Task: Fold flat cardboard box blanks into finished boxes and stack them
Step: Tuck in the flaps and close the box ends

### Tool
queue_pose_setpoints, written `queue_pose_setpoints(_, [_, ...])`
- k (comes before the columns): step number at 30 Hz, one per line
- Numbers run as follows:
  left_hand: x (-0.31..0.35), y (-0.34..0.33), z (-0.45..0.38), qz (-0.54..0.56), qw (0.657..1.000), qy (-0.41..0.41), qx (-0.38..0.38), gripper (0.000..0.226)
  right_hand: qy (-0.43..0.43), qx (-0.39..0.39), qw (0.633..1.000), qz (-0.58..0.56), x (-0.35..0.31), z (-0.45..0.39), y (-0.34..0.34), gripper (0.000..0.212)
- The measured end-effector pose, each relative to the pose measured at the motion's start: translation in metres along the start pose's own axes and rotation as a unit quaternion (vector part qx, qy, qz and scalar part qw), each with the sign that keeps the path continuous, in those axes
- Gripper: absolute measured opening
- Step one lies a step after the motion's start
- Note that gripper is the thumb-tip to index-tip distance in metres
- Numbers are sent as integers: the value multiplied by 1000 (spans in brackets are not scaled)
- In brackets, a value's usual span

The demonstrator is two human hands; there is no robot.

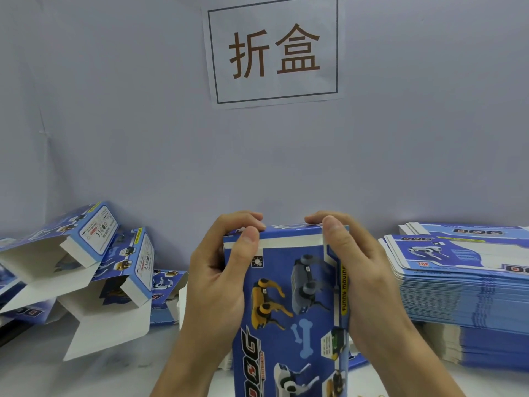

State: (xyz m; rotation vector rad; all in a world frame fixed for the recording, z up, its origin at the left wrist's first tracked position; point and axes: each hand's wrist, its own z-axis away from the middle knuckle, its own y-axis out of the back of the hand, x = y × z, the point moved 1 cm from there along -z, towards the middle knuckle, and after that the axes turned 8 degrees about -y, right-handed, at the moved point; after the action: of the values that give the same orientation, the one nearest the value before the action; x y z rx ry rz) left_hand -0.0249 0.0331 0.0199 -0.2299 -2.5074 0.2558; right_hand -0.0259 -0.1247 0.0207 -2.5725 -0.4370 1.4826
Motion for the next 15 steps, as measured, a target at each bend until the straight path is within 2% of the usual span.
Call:
queue_pose_setpoints(3, [3, 1, 0, 9, 1000, -7, -3, 10, -6, 2, 1000, -18, 1, 0, -1, 22])
queue_pose_setpoints(6, [4, -1, -1, 11, 1000, 5, -20, 15, -9, -9, 999, -45, 3, 1, 3, 19])
queue_pose_setpoints(15, [3, -1, -4, 28, 997, 58, -34, 16, -68, -100, 991, -62, -3, 6, 13, 16])
